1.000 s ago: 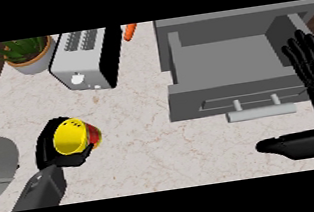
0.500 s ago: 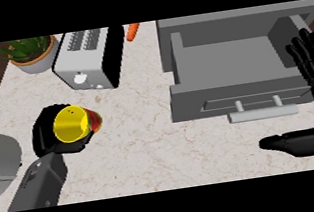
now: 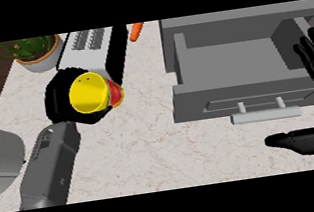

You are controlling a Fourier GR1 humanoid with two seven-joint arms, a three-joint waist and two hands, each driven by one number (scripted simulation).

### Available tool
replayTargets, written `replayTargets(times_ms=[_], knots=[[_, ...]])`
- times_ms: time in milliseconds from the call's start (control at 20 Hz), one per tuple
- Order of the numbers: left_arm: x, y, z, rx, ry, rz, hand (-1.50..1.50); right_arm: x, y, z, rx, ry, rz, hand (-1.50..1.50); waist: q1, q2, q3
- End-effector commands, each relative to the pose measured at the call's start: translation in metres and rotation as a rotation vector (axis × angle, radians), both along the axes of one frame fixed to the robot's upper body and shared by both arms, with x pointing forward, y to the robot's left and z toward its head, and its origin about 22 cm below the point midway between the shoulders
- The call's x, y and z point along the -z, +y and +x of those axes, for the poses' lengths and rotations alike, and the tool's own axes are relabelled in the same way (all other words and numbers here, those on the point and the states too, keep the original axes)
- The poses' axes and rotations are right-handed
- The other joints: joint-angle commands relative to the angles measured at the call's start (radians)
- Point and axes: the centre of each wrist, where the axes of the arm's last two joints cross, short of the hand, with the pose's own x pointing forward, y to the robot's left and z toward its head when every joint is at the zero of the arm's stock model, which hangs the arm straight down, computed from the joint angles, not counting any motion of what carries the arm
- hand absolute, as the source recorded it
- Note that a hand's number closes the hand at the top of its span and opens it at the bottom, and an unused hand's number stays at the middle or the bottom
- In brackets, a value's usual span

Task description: Pick up the cup, place it into the drawer and close the drawer

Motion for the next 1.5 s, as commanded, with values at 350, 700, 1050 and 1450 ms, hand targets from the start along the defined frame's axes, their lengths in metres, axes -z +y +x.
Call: replayTargets(times_ms=[350, 700, 1050, 1450], knots=[[-0.140, -0.086, 0.036, 0.095, -0.064, 0.111, 1.50, -0.010, -0.009, -0.002, -0.011, -0.007, 0.009, -1.50, -0.009, 0.004, -0.001], [-0.189, -0.162, 0.040, 0.086, -0.029, 0.180, 1.50, -0.005, -0.010, 0.007, -0.008, -0.010, -0.008, -1.50, -0.029, 0.008, -0.001], [-0.173, -0.186, 0.050, 0.085, 0.048, 0.202, 1.50, 0.016, -0.007, 0.002, -0.033, -0.011, 0.008, -1.50, -0.035, 0.012, -0.001], [-0.190, -0.215, 0.062, 0.065, 0.137, 0.242, 1.50, 0.020, -0.019, 0.010, -0.038, -0.024, 0.013, -1.50, -0.051, 0.016, 0.000]])
